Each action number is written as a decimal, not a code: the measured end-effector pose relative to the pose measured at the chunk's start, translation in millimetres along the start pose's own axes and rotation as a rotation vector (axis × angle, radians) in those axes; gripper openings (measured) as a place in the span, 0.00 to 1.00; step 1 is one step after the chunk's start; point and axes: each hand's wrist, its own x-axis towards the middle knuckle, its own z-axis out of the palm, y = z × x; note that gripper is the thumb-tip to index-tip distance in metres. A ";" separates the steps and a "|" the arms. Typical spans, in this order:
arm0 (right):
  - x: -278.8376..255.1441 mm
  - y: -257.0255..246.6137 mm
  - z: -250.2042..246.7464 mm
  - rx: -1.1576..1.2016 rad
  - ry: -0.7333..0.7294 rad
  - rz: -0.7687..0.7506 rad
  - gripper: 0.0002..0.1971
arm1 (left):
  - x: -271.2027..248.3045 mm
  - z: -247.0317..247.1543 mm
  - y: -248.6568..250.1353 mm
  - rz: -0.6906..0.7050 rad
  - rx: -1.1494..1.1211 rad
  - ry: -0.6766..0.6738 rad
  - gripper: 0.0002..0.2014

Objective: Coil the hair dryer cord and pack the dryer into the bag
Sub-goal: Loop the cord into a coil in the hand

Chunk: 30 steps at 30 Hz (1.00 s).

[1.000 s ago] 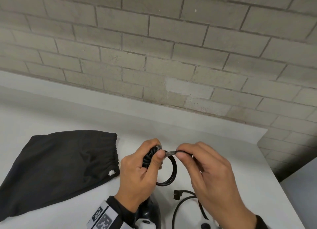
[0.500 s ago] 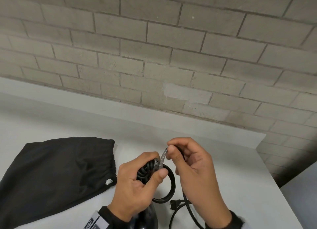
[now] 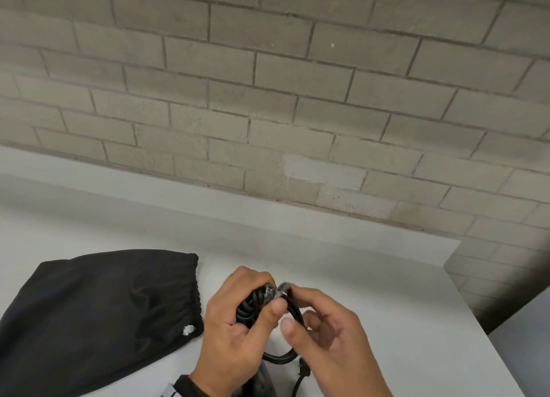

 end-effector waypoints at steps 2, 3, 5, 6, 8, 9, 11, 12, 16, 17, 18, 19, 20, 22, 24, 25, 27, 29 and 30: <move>-0.5 1.9 -0.6 -0.072 -0.027 0.016 0.17 | 0.4 1.4 0.3 -0.001 -0.022 0.002 0.14; 0.2 1.6 -0.4 -0.099 -0.030 0.015 0.15 | 0.3 2.1 0.8 0.001 -0.027 -0.001 0.13; 2.1 -0.1 -0.6 -0.172 -0.043 -0.016 0.10 | 0.2 3.6 1.8 0.005 -0.020 -0.010 0.13; 2.2 -1.4 -0.7 -0.202 -0.048 -0.026 0.08 | 0.0 4.2 2.8 0.001 -0.023 -0.015 0.13; 2.1 -3.8 -2.0 -0.226 -0.060 -0.027 0.06 | -0.3 4.3 5.2 -0.013 -0.037 -0.030 0.14; 2.6 -5.6 -2.5 -0.226 -0.068 -0.026 0.06 | -0.2 4.0 5.8 -0.013 -0.037 -0.039 0.14; 2.1 -9.6 -3.3 -0.221 -0.088 -0.024 0.08 | -0.9 2.8 7.1 -0.023 -0.036 -0.059 0.14; 2.9 -10.5 -4.1 -0.232 -0.094 -0.030 0.08 | -0.3 1.8 7.5 -0.033 -0.031 -0.069 0.13; 6.7 -5.2 -8.6 -0.373 -0.088 -0.097 0.09 | 1.3 -4.9 8.9 -0.064 0.016 -0.121 0.11; 7.3 -2.9 -9.3 -0.410 -0.087 -0.118 0.10 | 1.3 -7.3 9.6 -0.088 0.021 -0.140 0.12; 7.5 -1.0 -9.6 -0.442 -0.084 -0.137 0.11 | 0.8 -9.5 10.9 -0.118 0.029 -0.158 0.15; 8.1 0.5 -10.0 -0.470 -0.076 -0.161 0.11 | 1.2 -11.7 12.2 -0.143 0.045 -0.176 0.17; 8.0 2.0 -10.0 -0.498 -0.063 -0.184 0.12 | 1.8 -14.0 14.3 -0.164 0.069 -0.198 0.19; 8.3 5.1 -9.6 -0.549 -0.036 -0.218 0.11 | 5.3 -19.1 17.7 -0.216 0.099 -0.246 0.18; 7.9 6.1 -7.6 -0.590 -0.024 -0.247 0.11 | 9.4 -23.7 20.1 -0.283 0.094 -0.288 0.18; 6.9 6.5 -6.3 -0.606 -0.020 -0.258 0.12 | 9.8 -25.8 21.3 -0.309 0.095 -0.311 0.18; 5.4 5.7 -4.5 -0.612 -0.014 -0.255 0.11 | 10.2 -26.4 23.4 -0.311 0.106 -0.347 0.18; 2.8 3.5 -2.6 -0.584 -0.006 -0.221 0.10 | 6.2 -24.2 25.0 -0.301 0.087 -0.338 0.18; 1.3 2.2 -1.8 -0.566 -0.001 -0.207 0.09 | 3.7 -22.3 25.3 -0.298 0.070 -0.316 0.17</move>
